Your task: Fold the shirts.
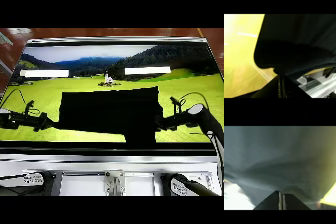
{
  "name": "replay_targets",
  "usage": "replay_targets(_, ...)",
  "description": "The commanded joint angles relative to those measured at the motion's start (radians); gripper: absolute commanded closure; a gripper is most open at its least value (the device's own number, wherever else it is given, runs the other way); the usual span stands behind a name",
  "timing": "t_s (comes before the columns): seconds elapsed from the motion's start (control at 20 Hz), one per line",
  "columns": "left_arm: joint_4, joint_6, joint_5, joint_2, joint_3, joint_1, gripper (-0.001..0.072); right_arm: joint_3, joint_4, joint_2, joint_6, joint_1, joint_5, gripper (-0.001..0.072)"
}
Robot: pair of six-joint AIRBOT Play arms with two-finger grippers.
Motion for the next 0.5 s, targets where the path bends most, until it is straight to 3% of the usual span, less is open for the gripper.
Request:
replay_targets(0.0, -0.016, -0.069, -0.008, -0.042, 0.181, -0.034, 0.0671, 0.199, 0.05, -0.056, 0.031, 0.002, -0.034, 0.0653)
replay_targets(0.45, -0.016, -0.233, 0.011, -0.354, 0.659, -0.183, 0.0671, 0.607, 0.112, -0.442, 0.079, 0.003, -0.157, 0.0652)
